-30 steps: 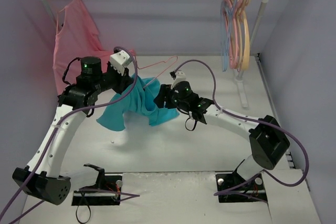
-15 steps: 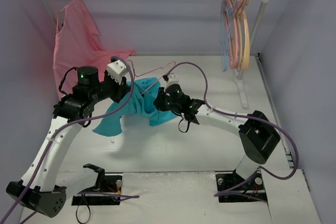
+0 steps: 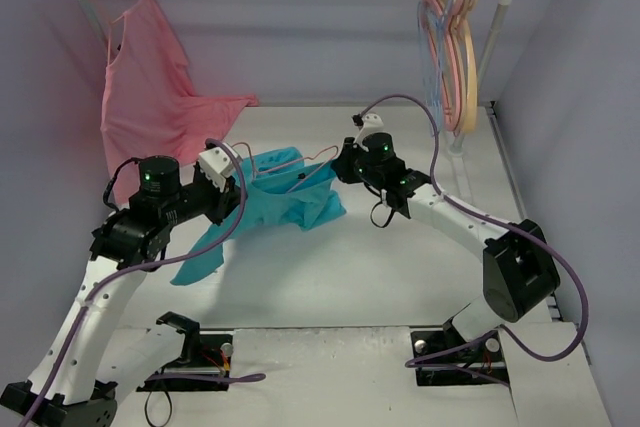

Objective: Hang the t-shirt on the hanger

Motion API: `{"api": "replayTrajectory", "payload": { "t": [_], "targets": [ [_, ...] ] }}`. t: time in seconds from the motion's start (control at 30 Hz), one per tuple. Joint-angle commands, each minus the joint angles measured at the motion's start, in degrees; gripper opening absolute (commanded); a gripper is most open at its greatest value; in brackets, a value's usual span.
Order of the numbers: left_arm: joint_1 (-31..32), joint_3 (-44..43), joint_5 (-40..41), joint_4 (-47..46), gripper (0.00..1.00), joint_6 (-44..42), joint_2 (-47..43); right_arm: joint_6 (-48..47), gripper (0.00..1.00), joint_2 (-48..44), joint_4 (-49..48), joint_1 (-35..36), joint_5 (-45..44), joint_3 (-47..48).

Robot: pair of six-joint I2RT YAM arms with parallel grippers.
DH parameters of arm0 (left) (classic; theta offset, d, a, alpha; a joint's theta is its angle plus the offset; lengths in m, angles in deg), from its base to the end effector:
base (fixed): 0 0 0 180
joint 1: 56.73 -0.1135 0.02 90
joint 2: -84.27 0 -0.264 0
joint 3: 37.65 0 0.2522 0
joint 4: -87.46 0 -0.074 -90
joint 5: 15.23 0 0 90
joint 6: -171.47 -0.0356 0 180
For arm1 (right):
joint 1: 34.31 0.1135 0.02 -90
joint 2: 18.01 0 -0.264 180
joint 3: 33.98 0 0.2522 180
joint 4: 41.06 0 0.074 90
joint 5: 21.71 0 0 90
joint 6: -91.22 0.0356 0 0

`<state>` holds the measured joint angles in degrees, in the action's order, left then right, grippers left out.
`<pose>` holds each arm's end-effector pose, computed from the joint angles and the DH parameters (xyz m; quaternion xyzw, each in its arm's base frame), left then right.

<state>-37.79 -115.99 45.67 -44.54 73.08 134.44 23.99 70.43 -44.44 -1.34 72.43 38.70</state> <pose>0.1572 -0.0722 0.3996 0.3274 0.7355 -0.2559 0.5351 0.3027 0.1994 0.2854 -0.0918 0.7736 0.3177 0.5405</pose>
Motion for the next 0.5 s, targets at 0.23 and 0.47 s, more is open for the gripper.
{"api": "replayTrajectory", "payload": {
  "t": [0.23, 0.47],
  "targets": [
    [-0.04, -1.34, 1.33, 3.02, 0.00, -6.28, -1.92, -9.14, 0.00, -0.99, 4.58, -6.16, 1.13, 7.88],
    [-0.04, -4.76, 1.15, 5.66, 0.00, -8.23, 1.24, -13.18, 0.00, 0.76, 8.53, -6.17, 1.57, 14.90]
  ]
}}
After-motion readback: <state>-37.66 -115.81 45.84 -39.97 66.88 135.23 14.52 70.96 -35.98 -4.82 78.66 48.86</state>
